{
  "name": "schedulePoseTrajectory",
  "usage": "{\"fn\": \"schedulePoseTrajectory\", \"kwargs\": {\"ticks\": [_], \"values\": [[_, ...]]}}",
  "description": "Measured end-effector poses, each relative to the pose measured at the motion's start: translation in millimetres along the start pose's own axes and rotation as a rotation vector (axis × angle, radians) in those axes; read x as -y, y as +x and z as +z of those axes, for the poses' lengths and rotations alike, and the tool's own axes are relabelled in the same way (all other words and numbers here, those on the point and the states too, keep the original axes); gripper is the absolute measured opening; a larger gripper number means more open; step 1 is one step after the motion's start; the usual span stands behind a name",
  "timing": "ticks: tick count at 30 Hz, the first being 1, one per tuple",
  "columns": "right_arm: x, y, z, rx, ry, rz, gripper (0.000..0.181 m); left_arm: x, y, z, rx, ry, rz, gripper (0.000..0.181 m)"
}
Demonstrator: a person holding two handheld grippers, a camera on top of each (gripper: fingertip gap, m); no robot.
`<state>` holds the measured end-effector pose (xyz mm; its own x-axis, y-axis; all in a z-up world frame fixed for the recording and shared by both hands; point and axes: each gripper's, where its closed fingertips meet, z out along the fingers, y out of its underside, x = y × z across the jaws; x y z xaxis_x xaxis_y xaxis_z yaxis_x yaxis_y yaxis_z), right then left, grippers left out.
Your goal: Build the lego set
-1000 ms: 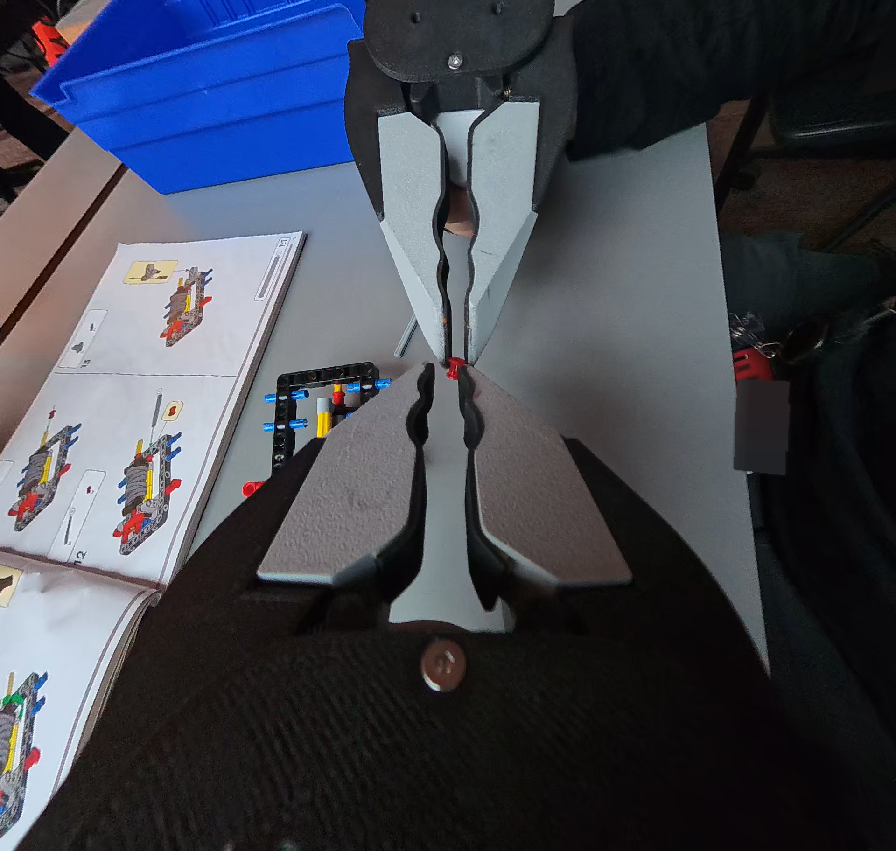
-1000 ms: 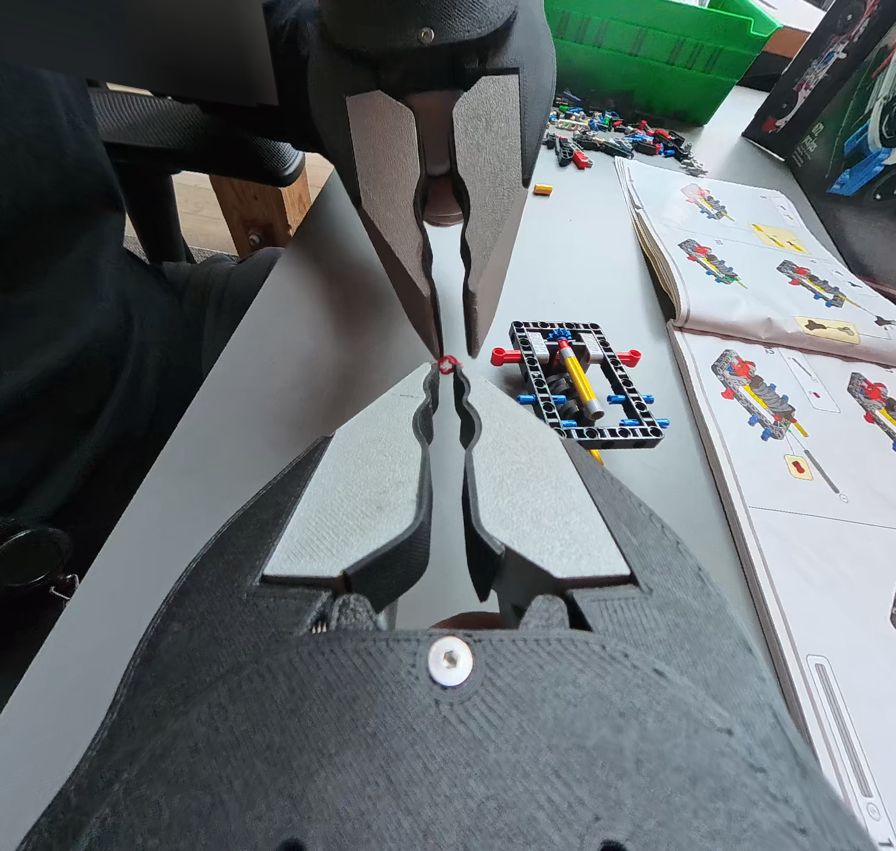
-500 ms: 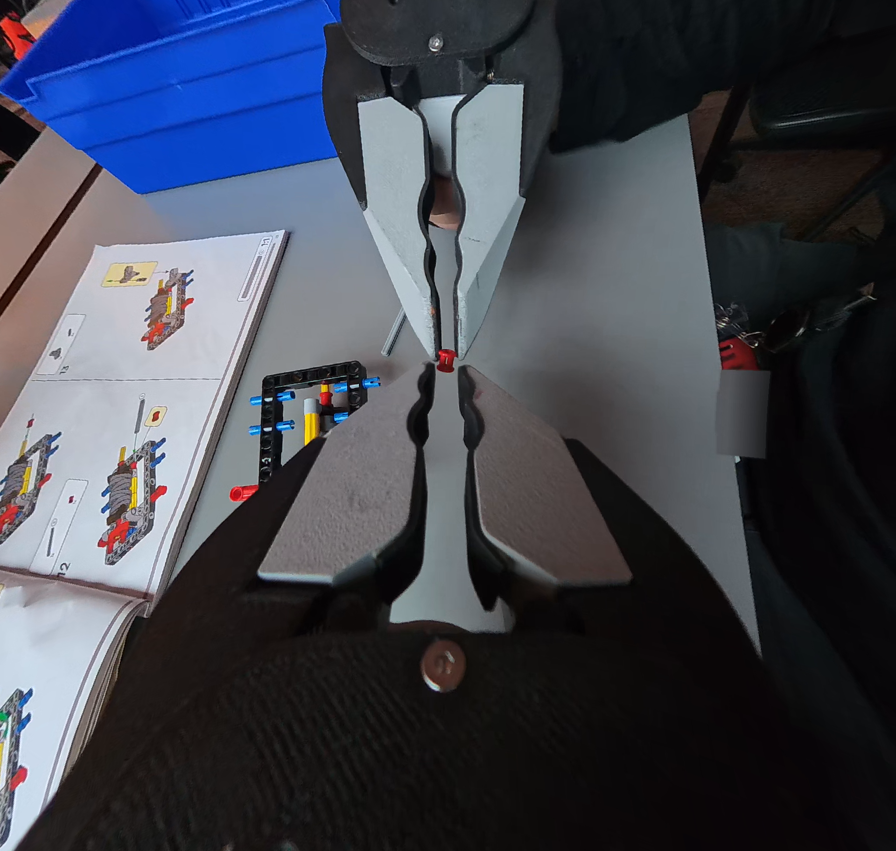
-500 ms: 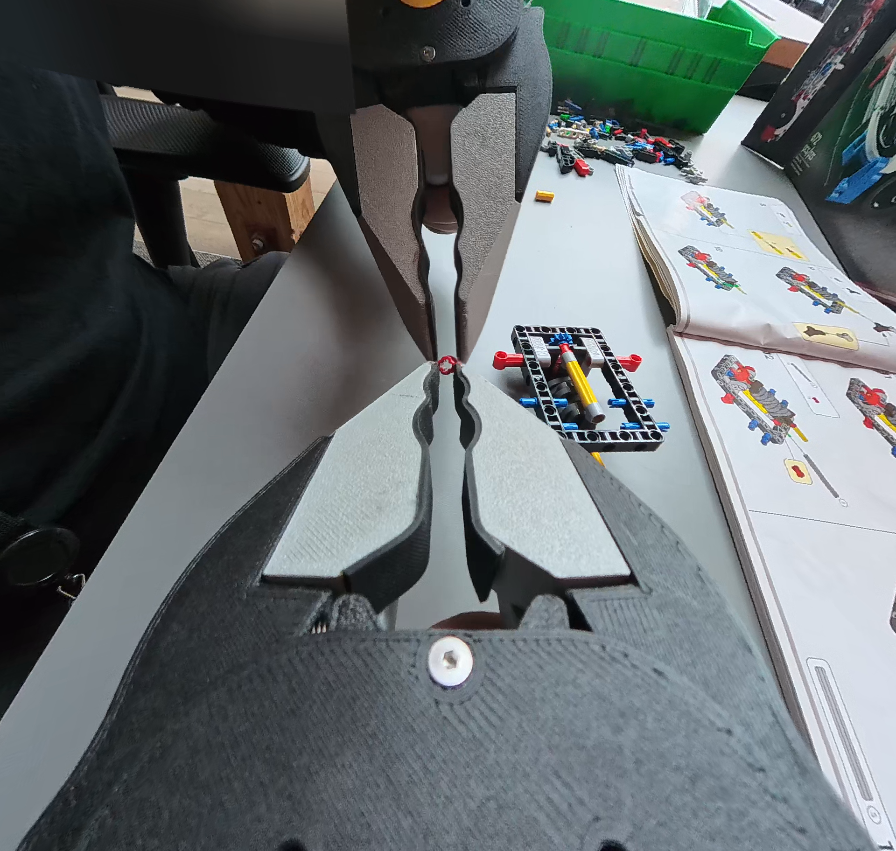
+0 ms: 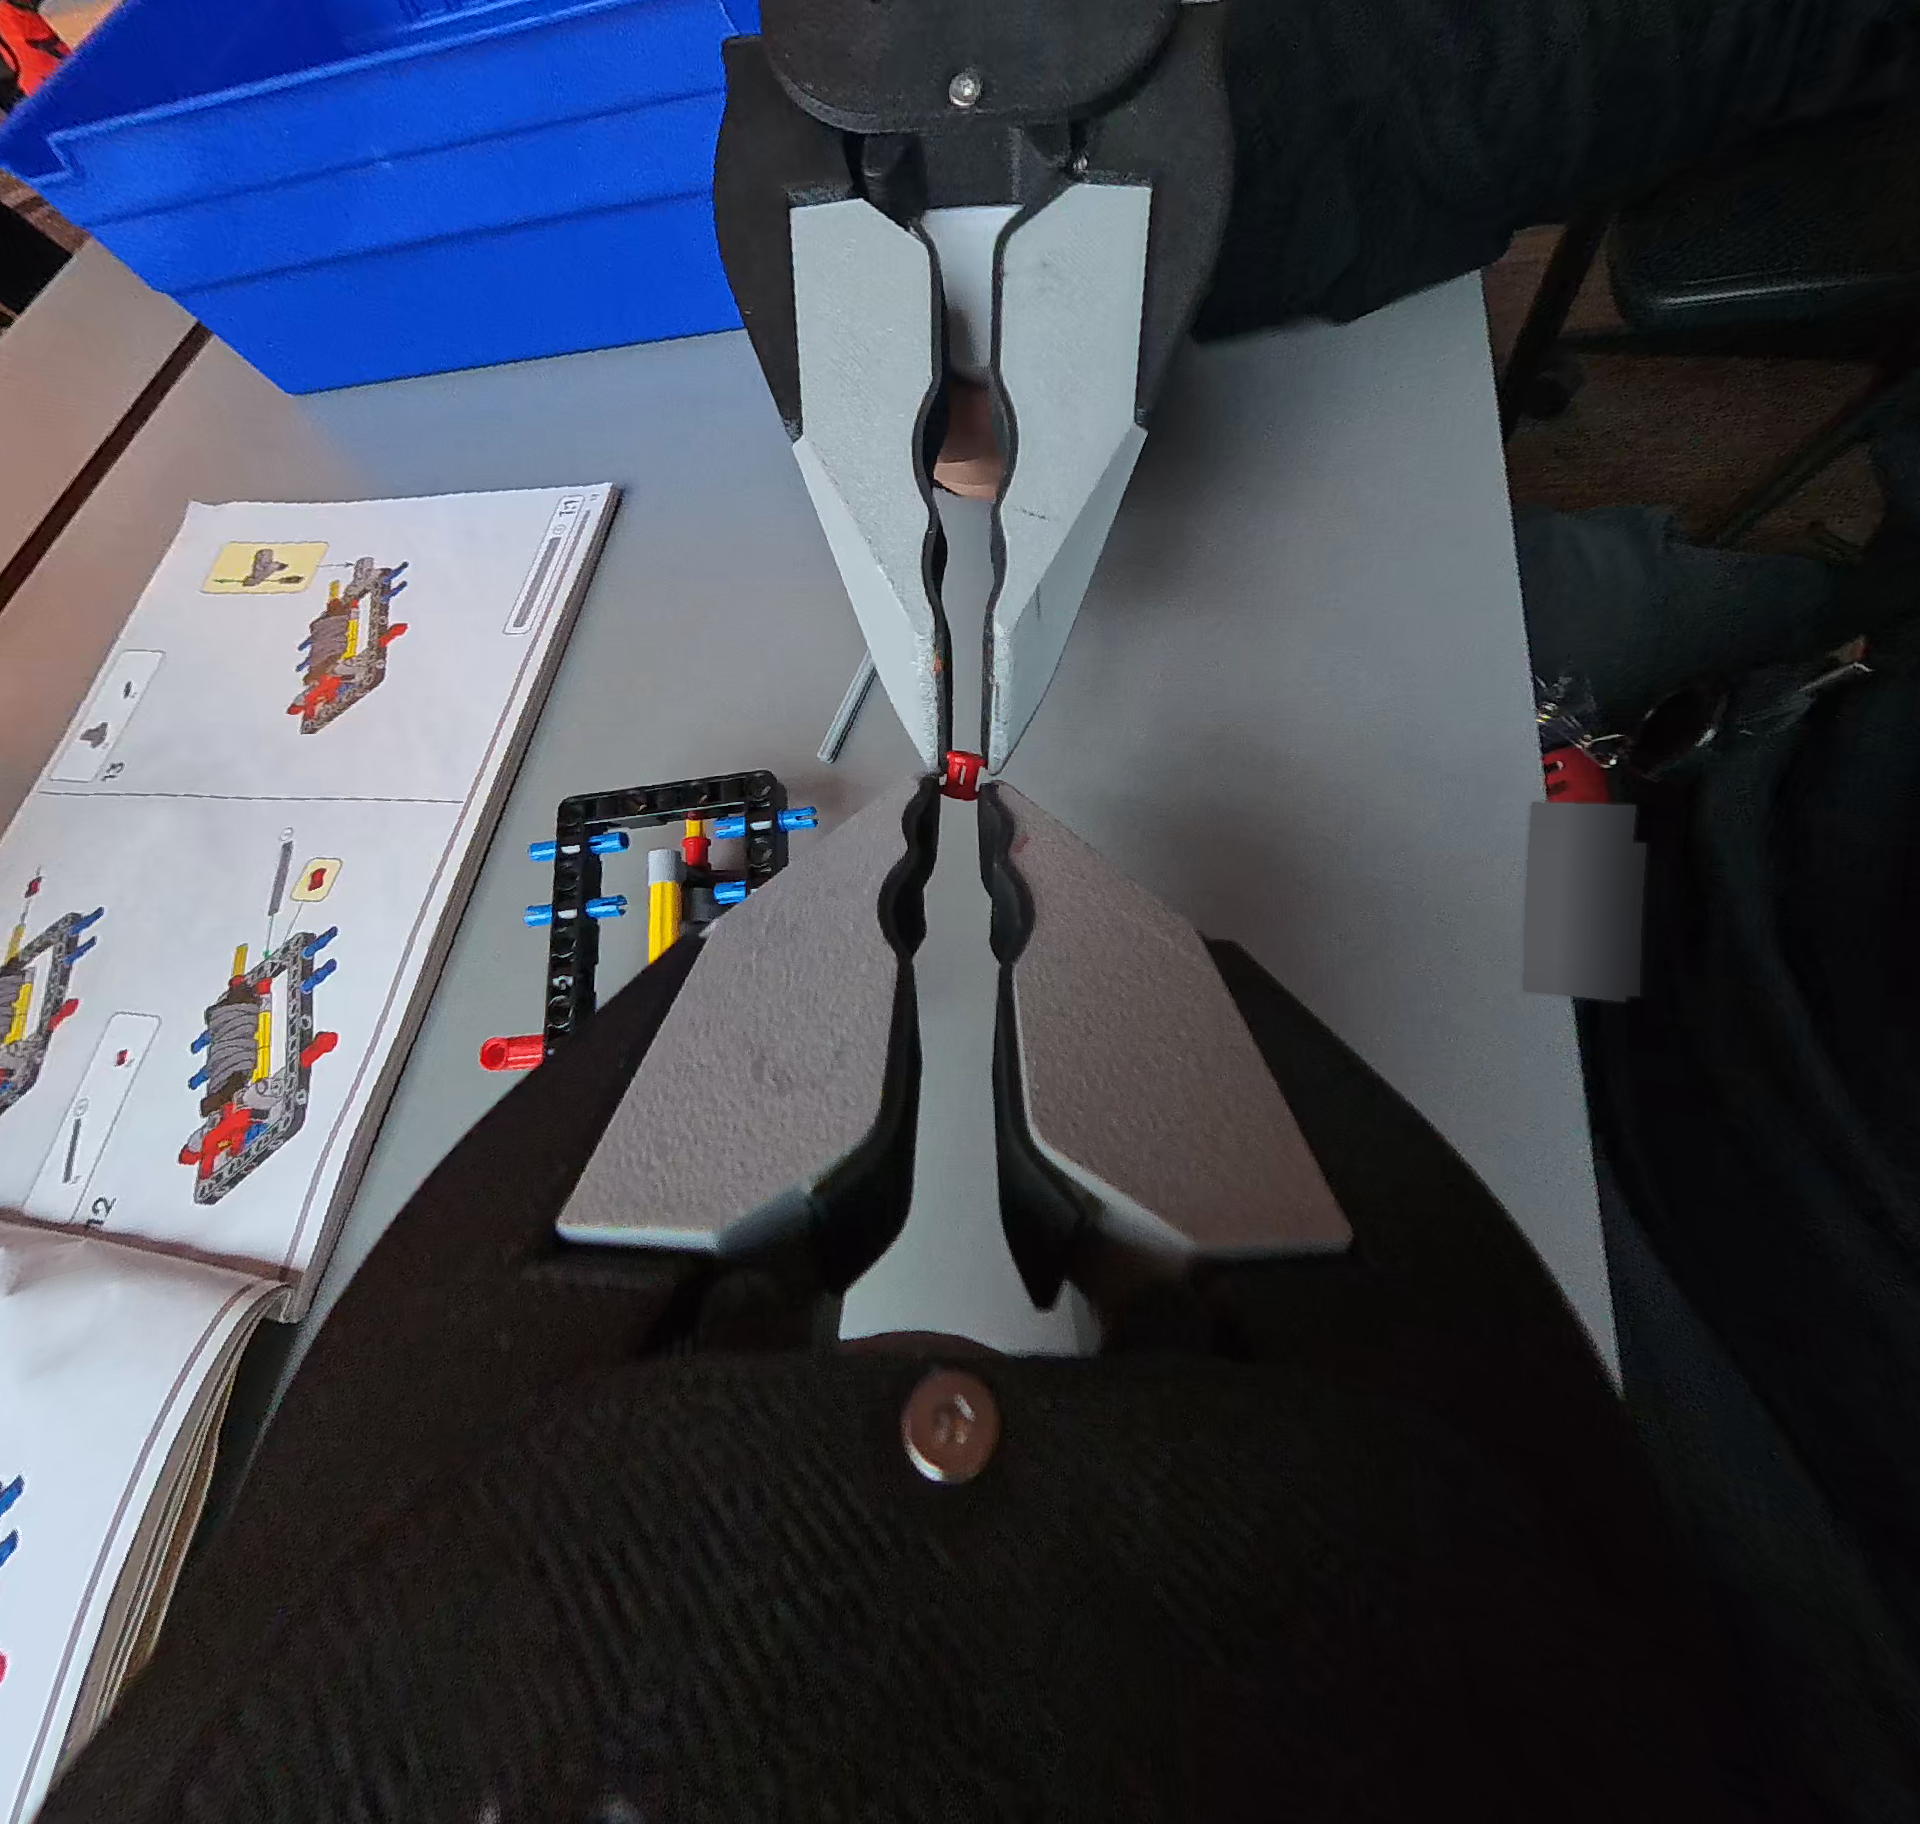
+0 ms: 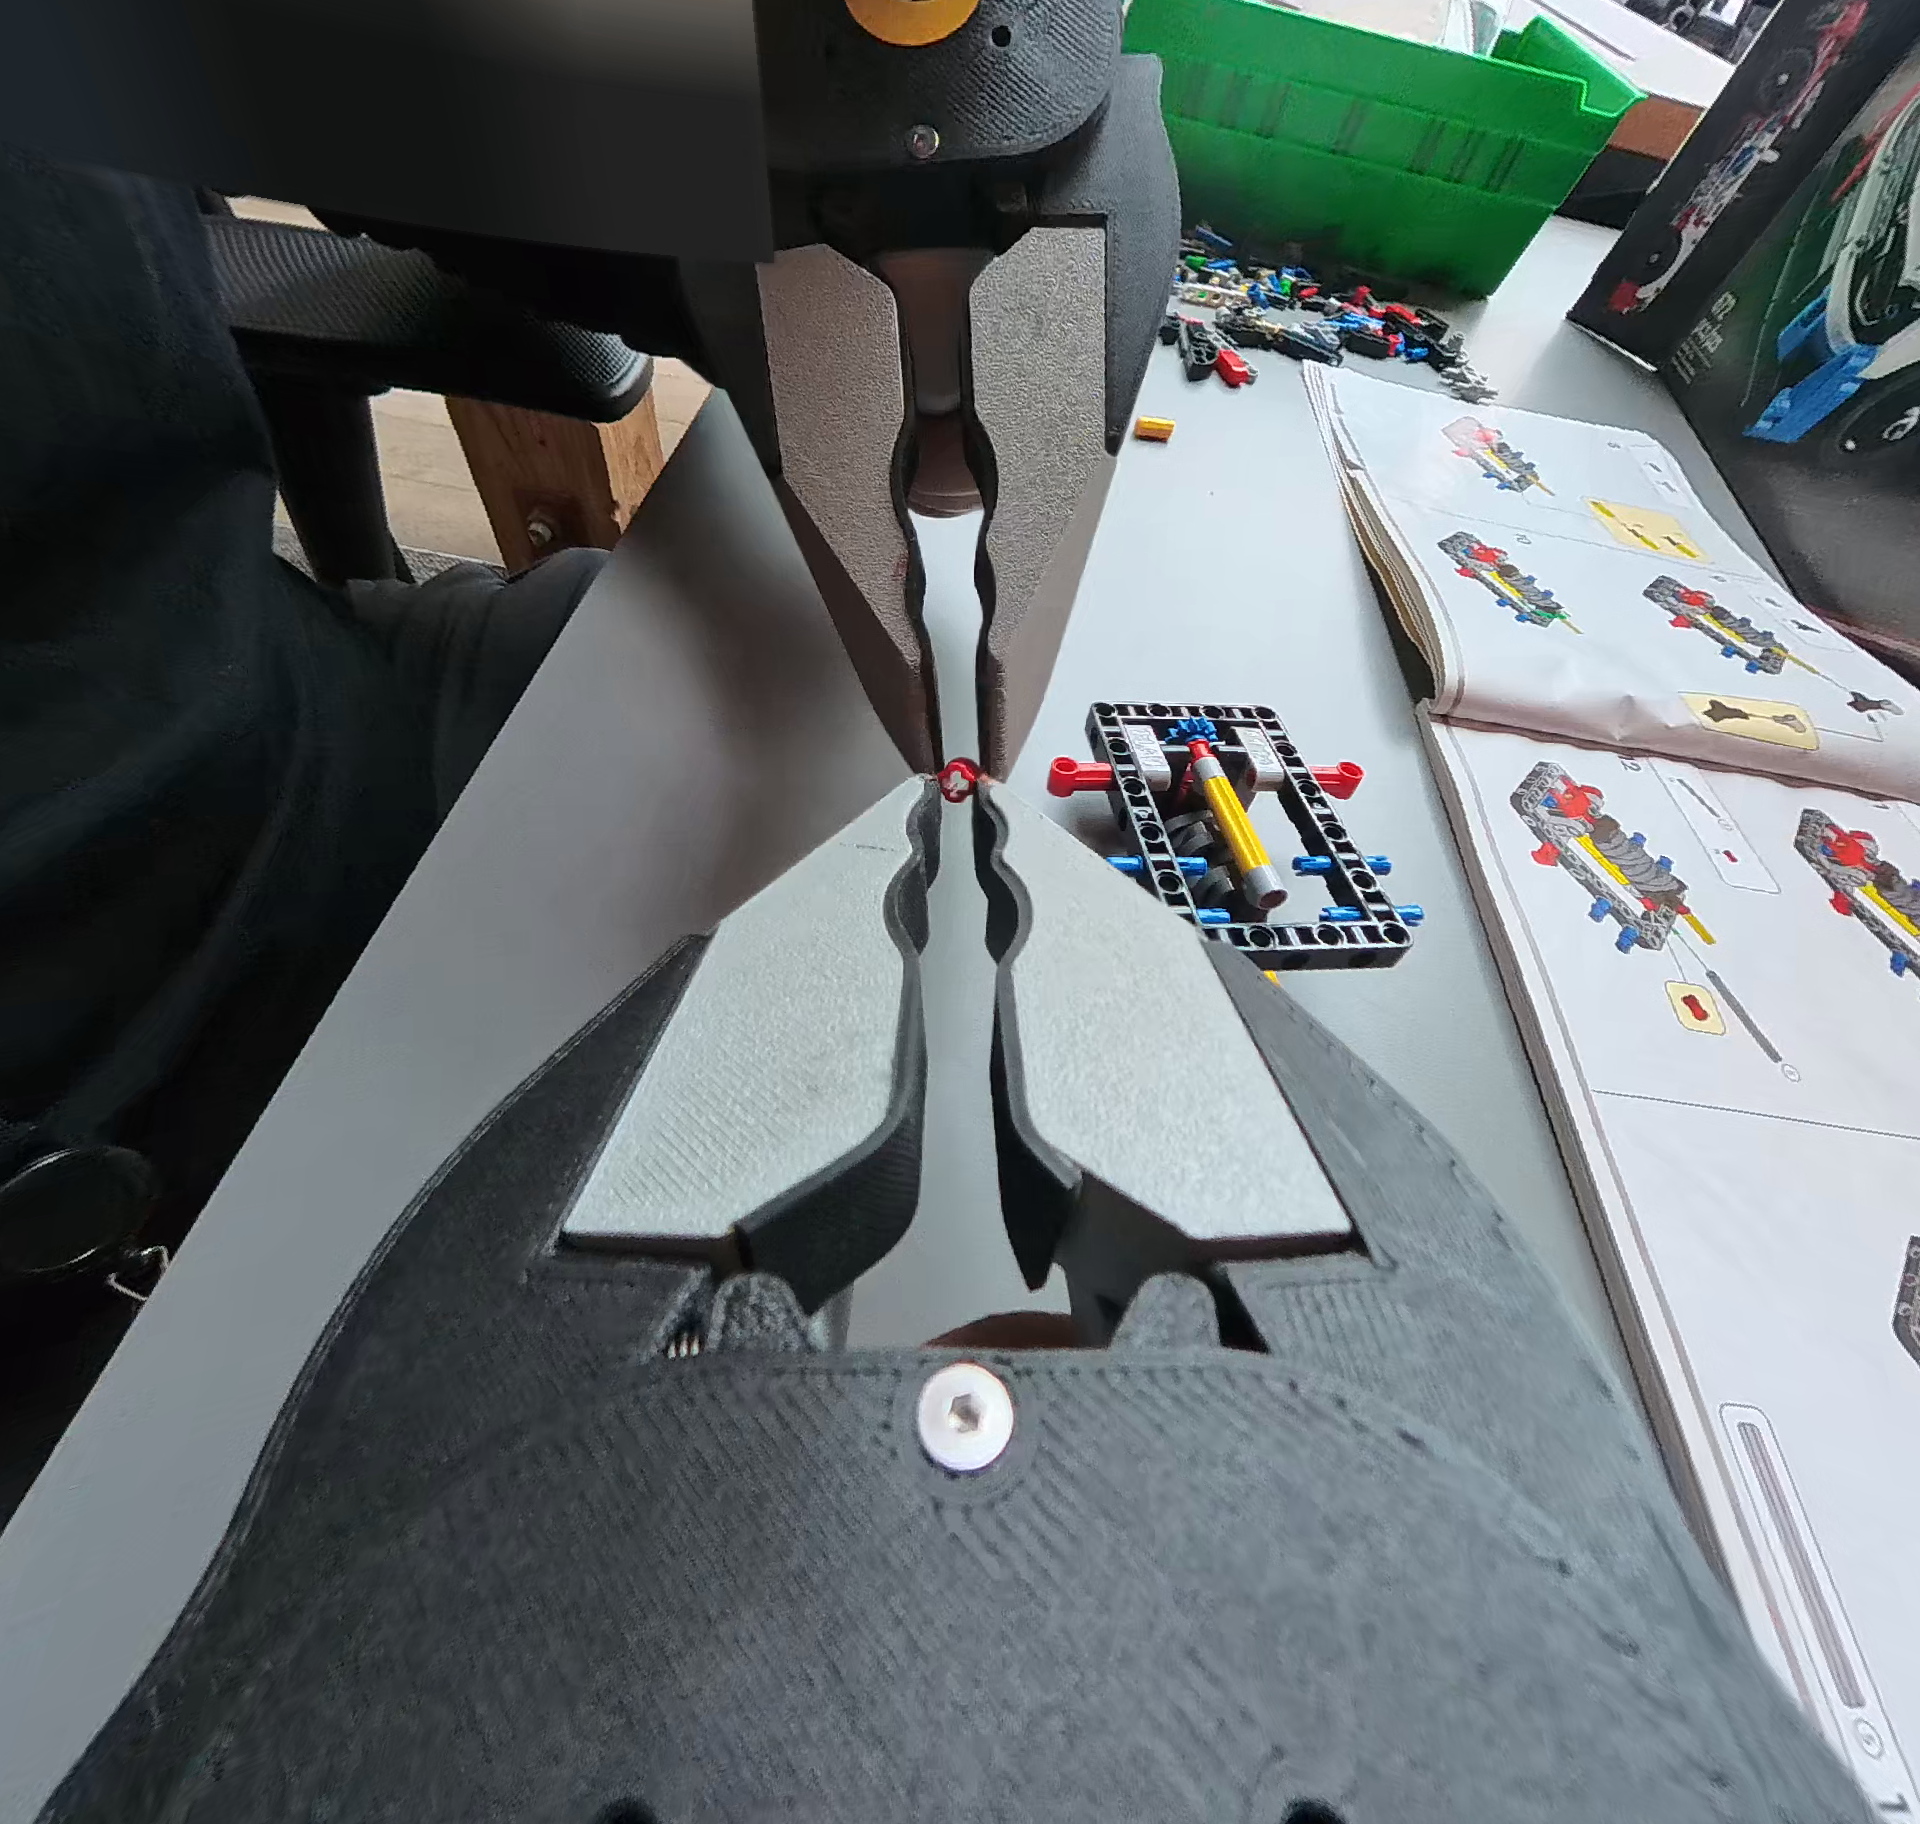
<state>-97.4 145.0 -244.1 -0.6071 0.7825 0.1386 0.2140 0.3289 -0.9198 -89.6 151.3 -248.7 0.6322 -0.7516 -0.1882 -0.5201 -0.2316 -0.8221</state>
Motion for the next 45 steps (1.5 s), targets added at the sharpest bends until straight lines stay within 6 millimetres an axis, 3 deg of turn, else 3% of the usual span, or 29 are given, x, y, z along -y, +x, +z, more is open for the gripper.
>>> {"fn": "schedulePoseTrajectory", "kwargs": {"ticks": [14, 18, 21, 27, 37, 45], "values": [[3, 6, -2, -0.053, 0.017, -0.006, 0.004, -3, -6, -5, -0.005, 0.069, -0.137, 0.005], [-13, -1, 6, -0.016, -0.078, -0.009, 0.005, -29, -5, 1, -0.007, -0.089, -0.156, 0.005], [-25, 1, 14, -0.04, -0.154, -0.024, 0.005, -37, 2, 3, -0.033, -0.174, -0.11, 0.005], [-25, -2, 20, -0.057, -0.176, -0.051, 0.007, -35, 5, 8, 0.009, -0.204, -0.013, 0.005], [-20, 0, 16, -0.058, -0.143, -0.02, 0.001, -19, 0, 3, 0.045, -0.037, -0.102, 0.005], [-21, -1, 17, -0.049, -0.146, -0.011, 0.002, -27, 3, 7, 0.005, -0.024, -0.167, 0.005]]}}
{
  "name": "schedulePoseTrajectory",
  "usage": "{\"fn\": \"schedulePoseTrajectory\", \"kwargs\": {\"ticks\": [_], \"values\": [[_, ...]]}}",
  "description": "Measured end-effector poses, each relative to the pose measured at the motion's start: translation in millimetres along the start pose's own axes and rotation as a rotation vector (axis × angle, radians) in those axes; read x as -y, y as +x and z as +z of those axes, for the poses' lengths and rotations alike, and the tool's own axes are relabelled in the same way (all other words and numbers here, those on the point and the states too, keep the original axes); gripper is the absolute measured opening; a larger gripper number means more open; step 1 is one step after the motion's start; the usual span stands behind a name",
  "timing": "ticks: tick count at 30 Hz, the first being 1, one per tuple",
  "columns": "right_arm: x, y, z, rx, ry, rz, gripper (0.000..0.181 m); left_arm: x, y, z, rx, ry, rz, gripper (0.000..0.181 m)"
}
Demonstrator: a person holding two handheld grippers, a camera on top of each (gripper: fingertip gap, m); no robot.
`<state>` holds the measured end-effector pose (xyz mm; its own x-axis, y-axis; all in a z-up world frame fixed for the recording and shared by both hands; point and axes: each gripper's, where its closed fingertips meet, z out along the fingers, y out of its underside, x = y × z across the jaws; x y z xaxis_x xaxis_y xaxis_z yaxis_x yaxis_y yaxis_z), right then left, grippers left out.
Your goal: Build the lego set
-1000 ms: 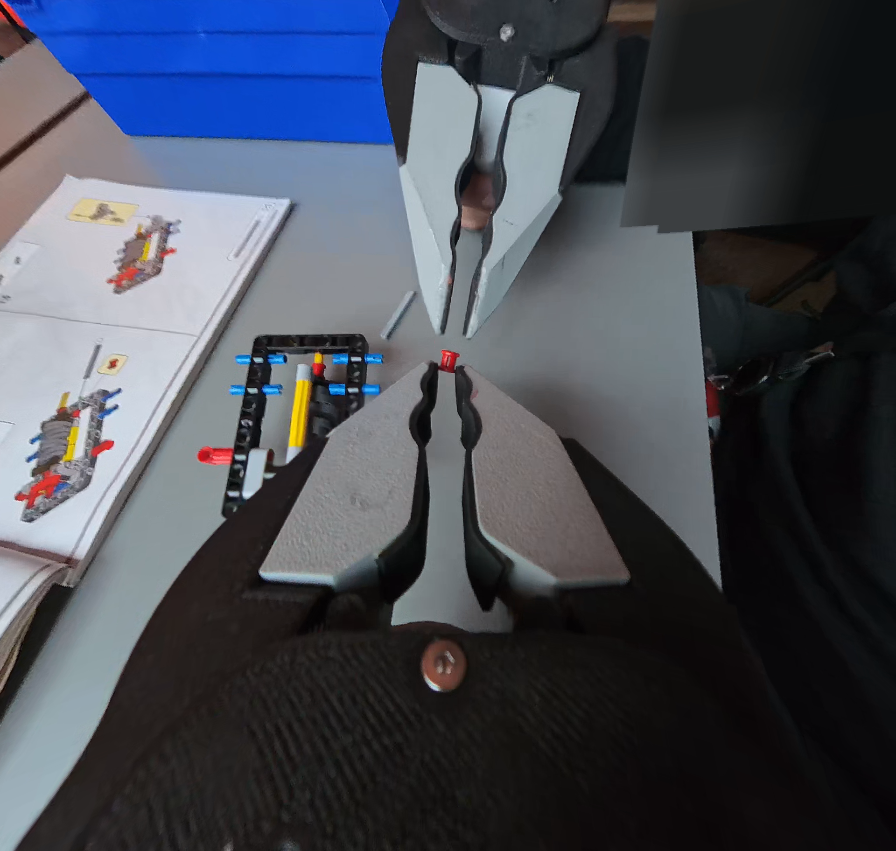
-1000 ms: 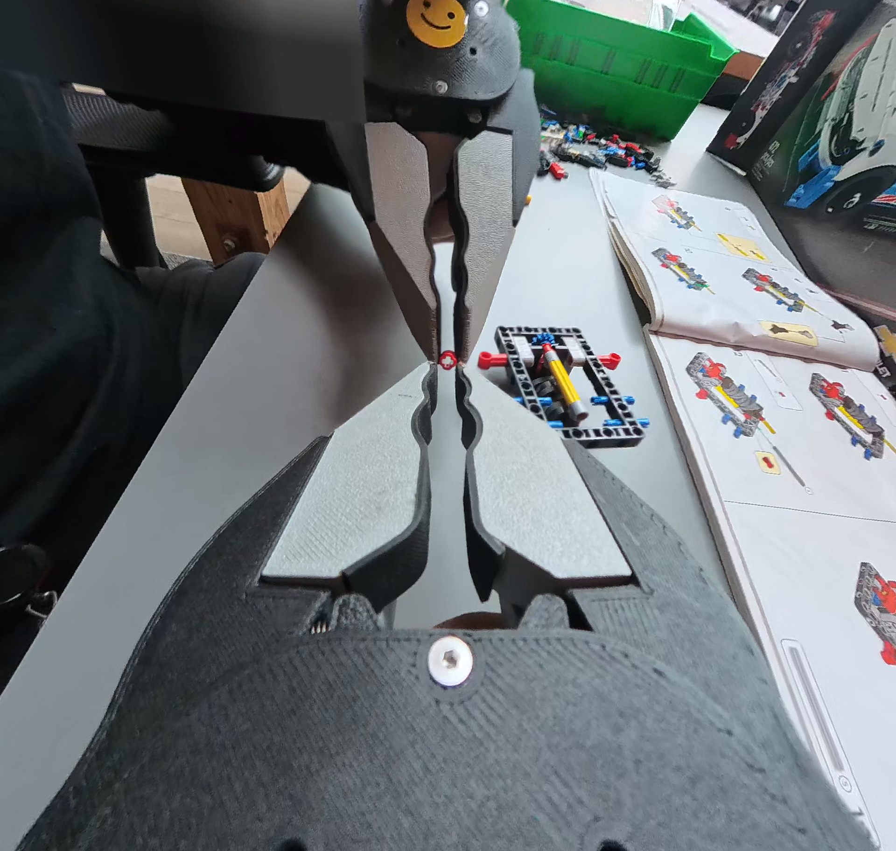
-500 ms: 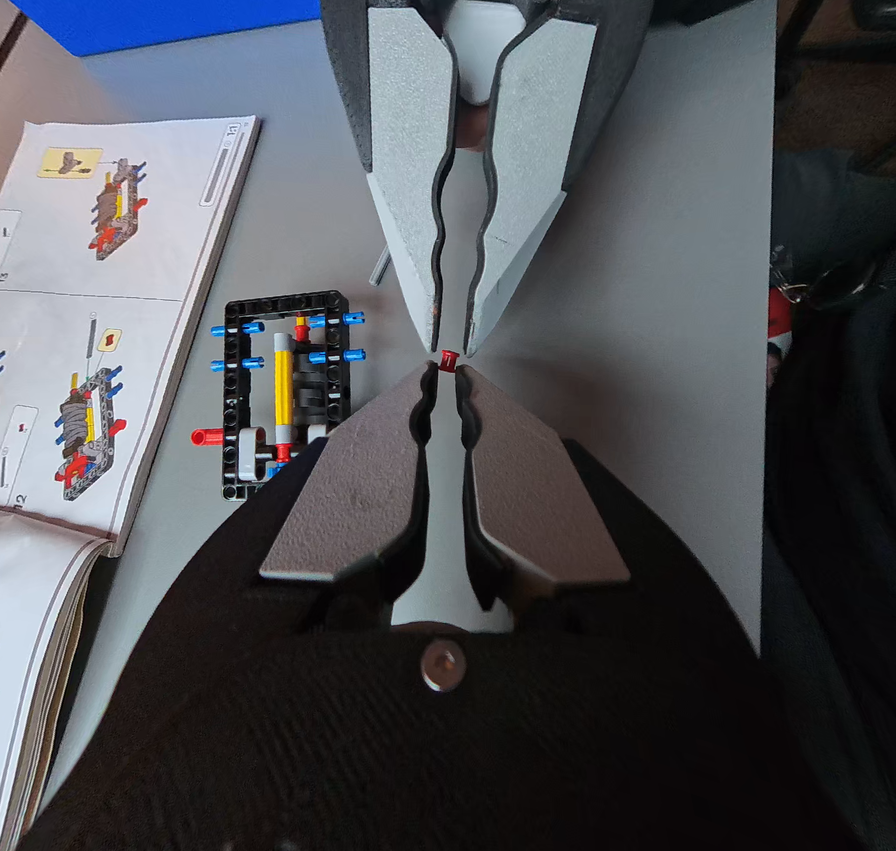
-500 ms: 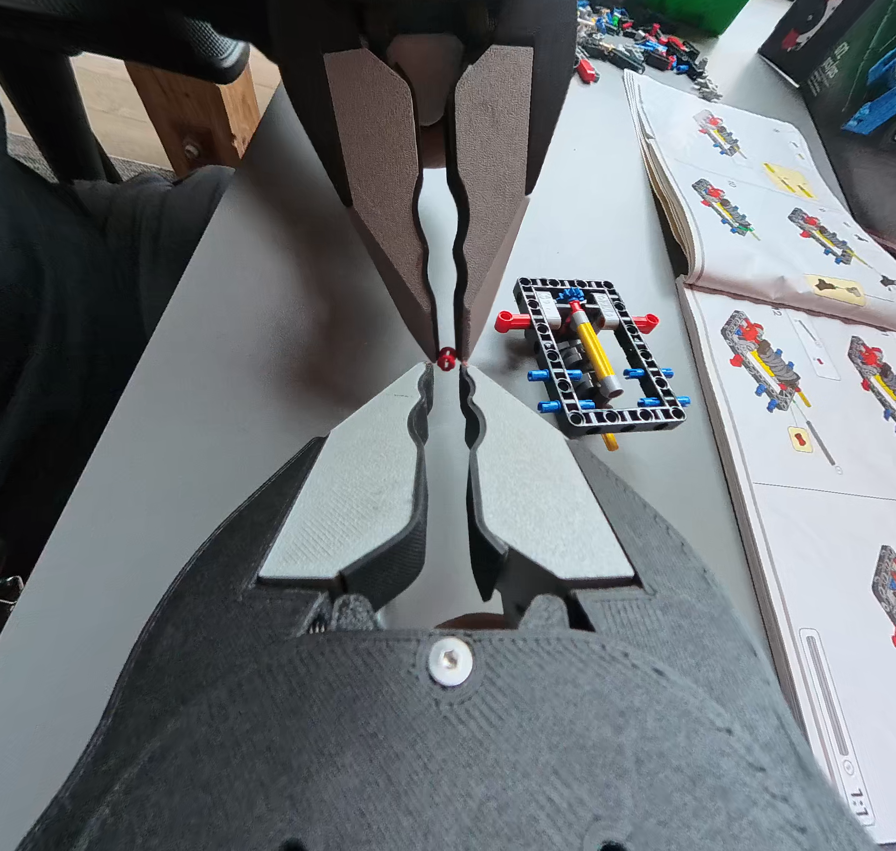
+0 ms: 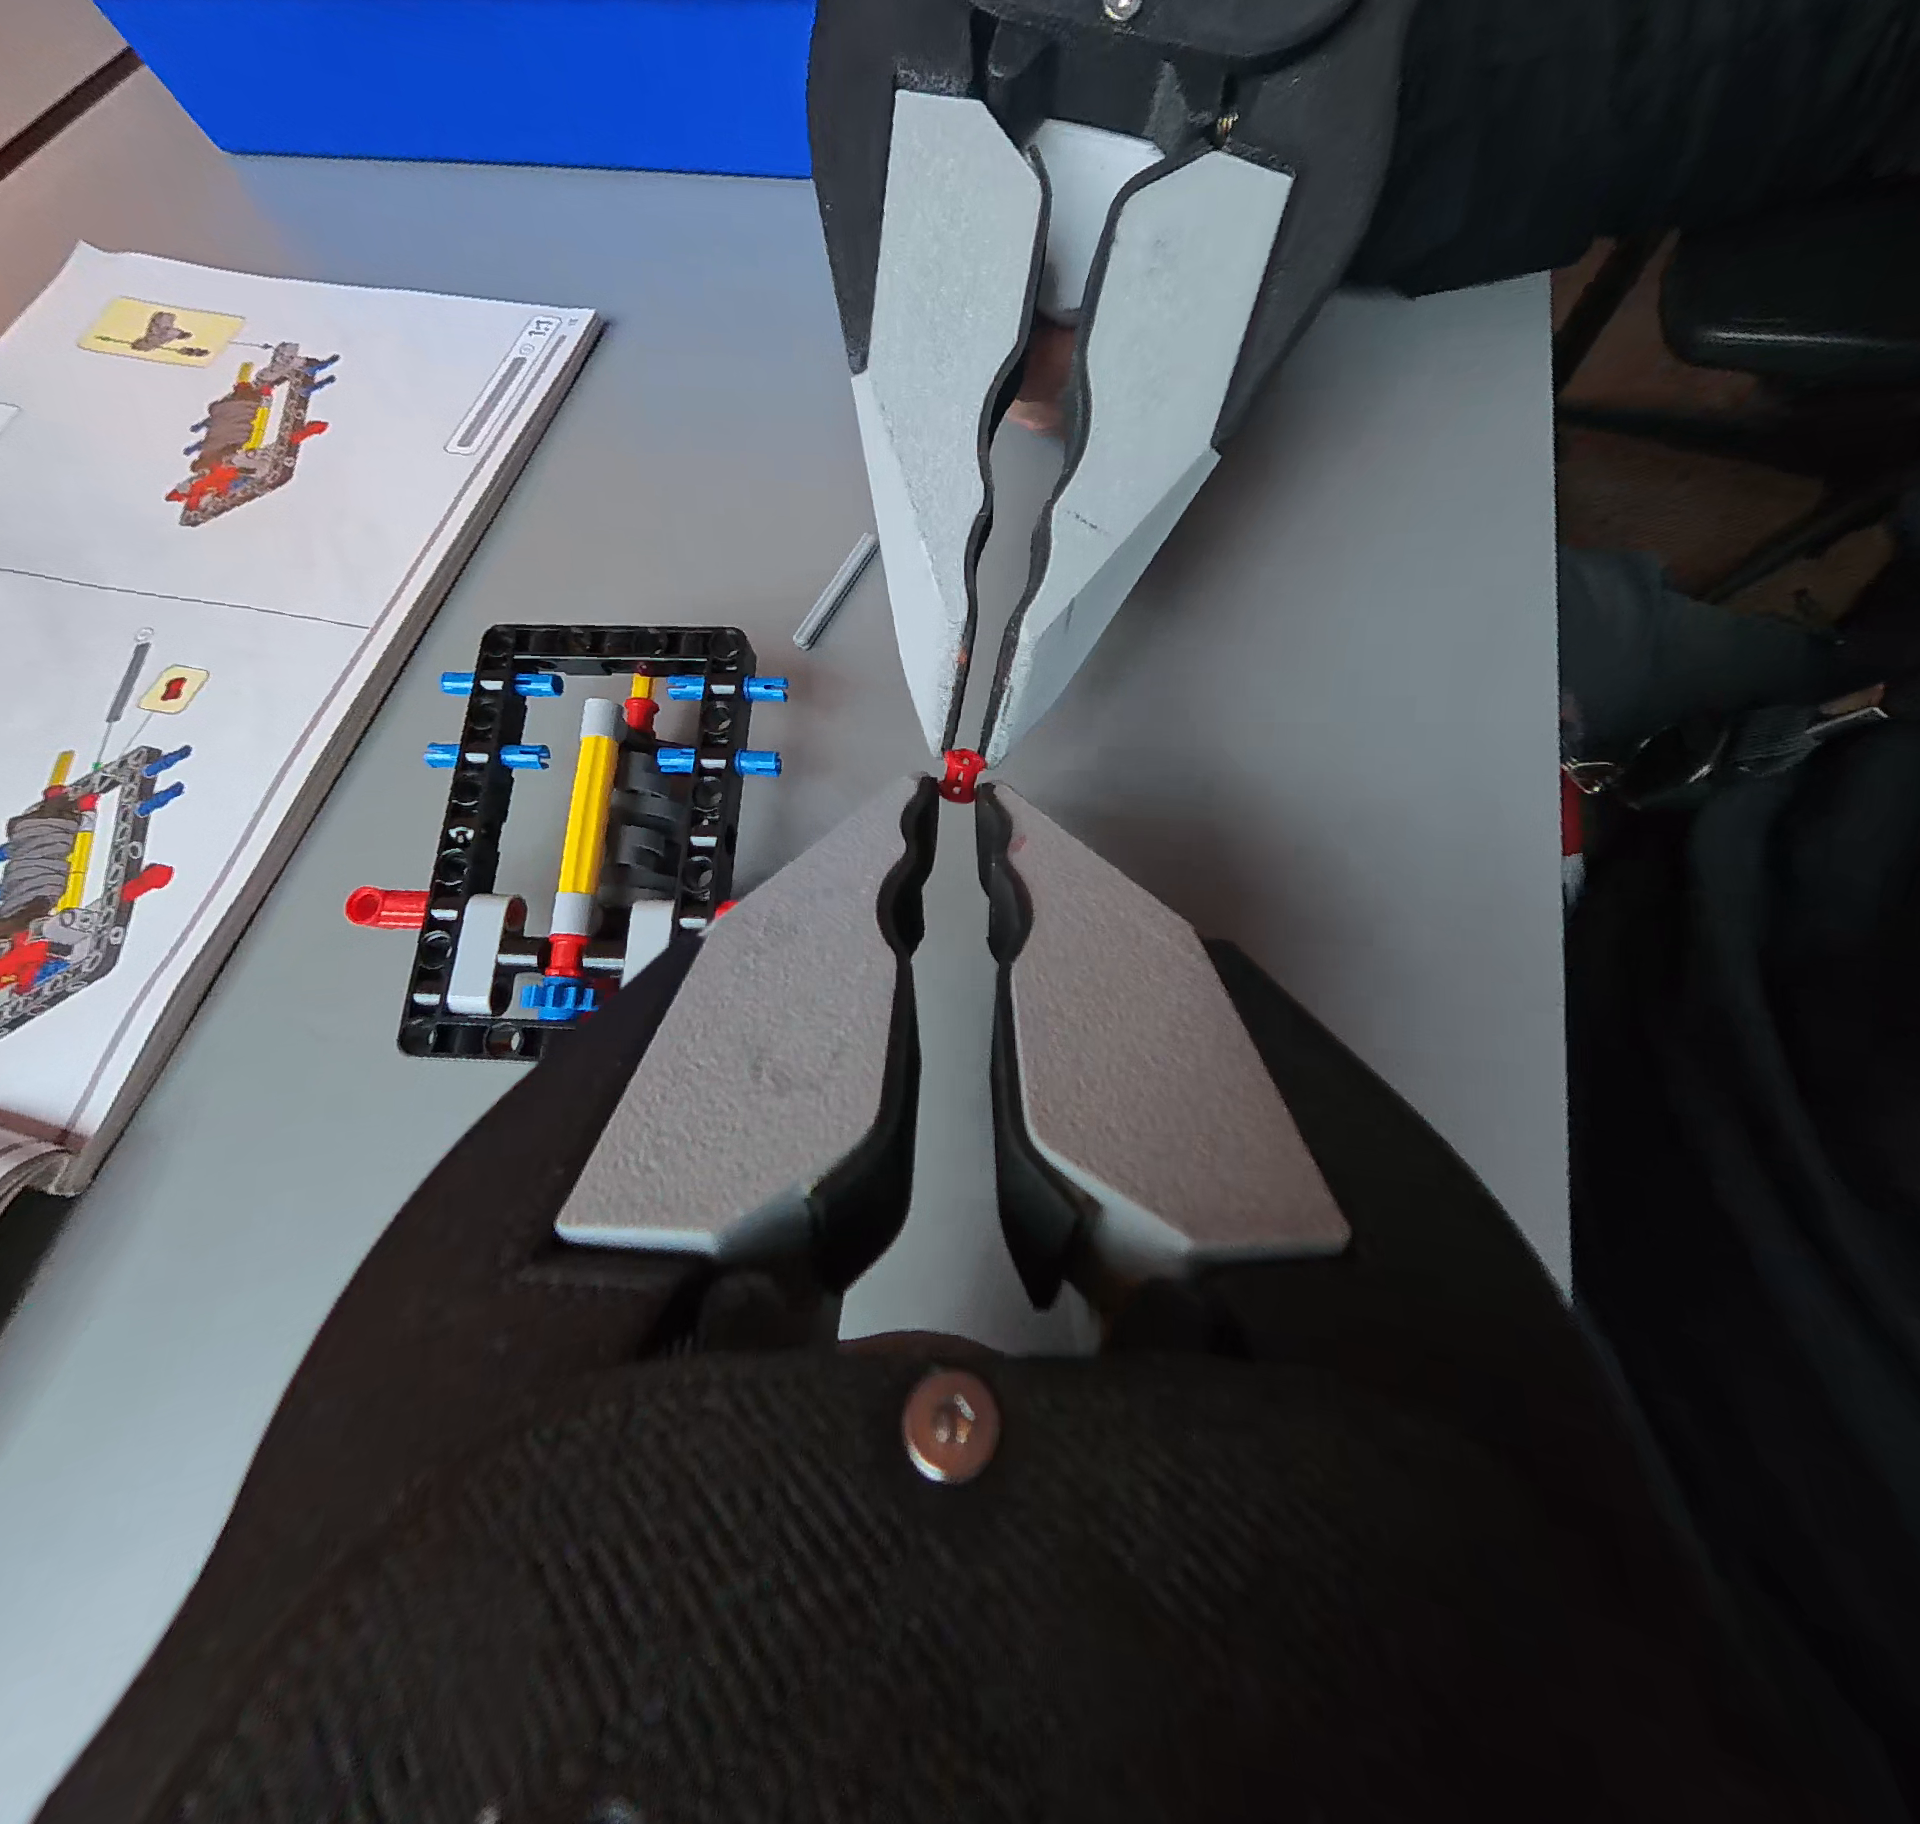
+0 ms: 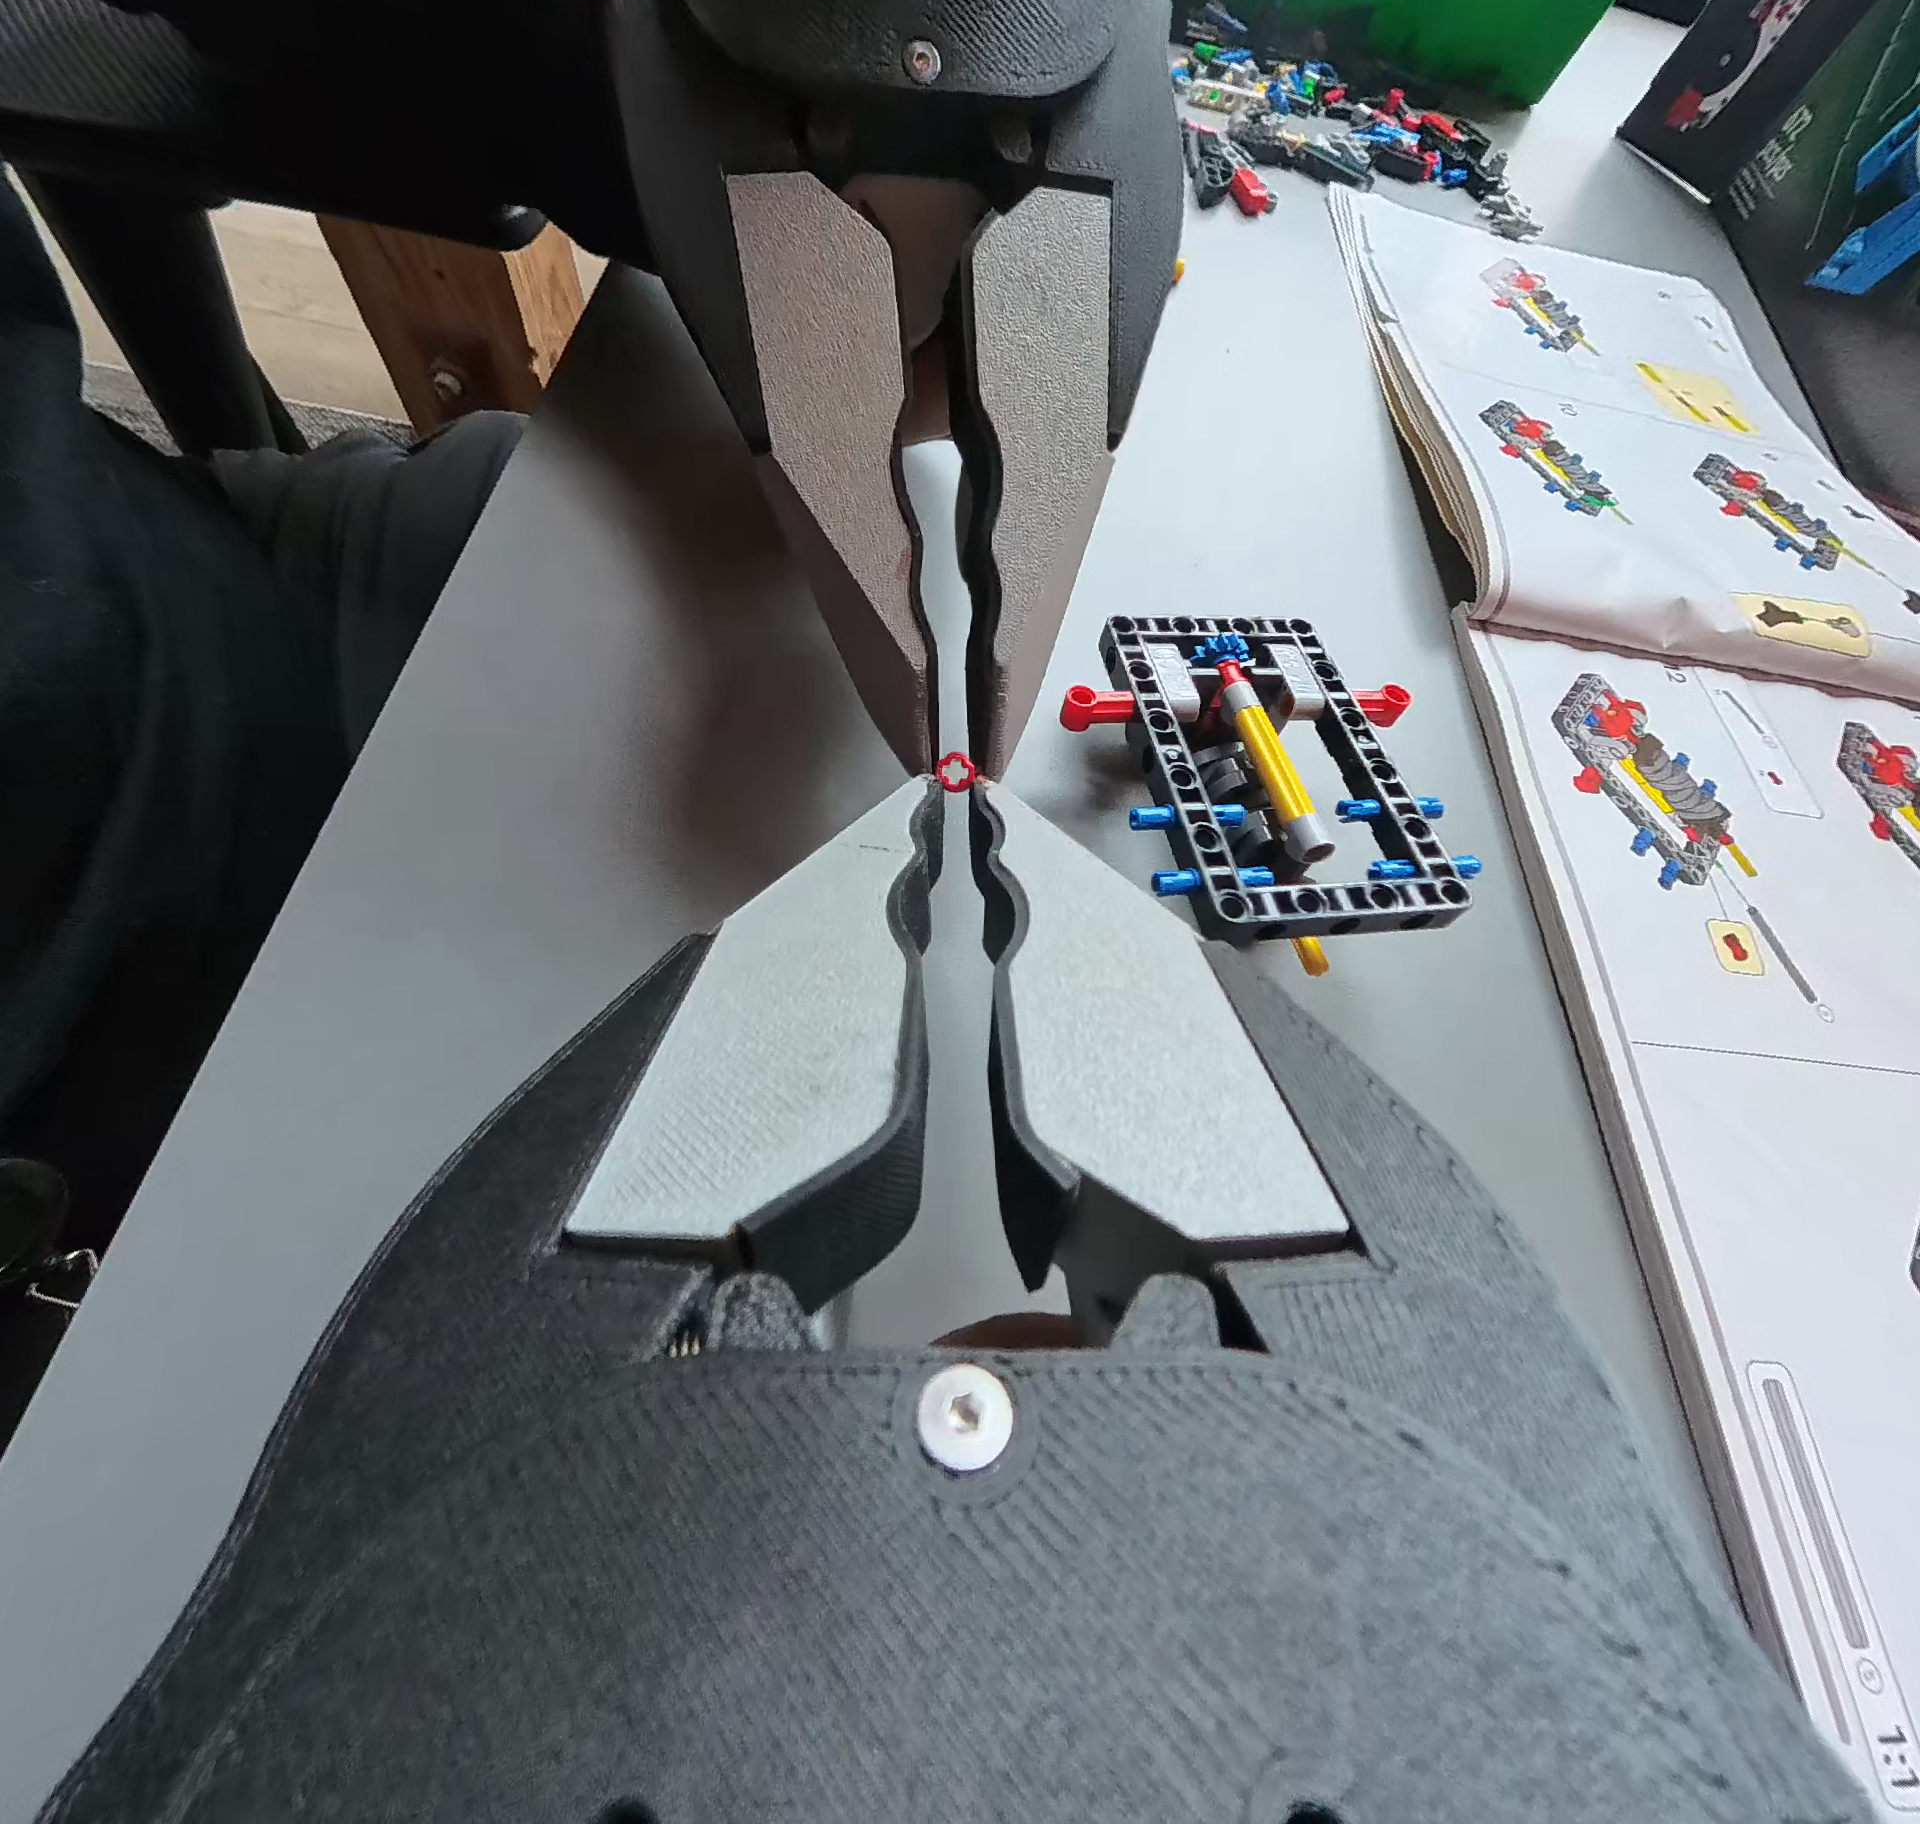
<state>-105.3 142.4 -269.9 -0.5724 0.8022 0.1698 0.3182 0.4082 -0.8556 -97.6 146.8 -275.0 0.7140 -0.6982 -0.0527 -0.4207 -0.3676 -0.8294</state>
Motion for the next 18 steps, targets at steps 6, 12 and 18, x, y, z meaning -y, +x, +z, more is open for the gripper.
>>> {"fn": "schedulePoseTrajectory", "kwargs": {"ticks": [6, 12, 18], "values": [[-12, -5, 8, 0.013, -0.093, -0.034, 0.001, -14, 5, 9, -0.05, -0.09, -0.025, 0.005], [-25, -6, 12, 0.009, -0.175, -0.052, 0.0, -25, 5, 17, -0.066, -0.175, -0.057, 0.005], [-17, -7, 8, 0.006, -0.12, -0.068, 0.0, -25, 5, 18, -0.085, -0.174, -0.085, 0.005]]}}
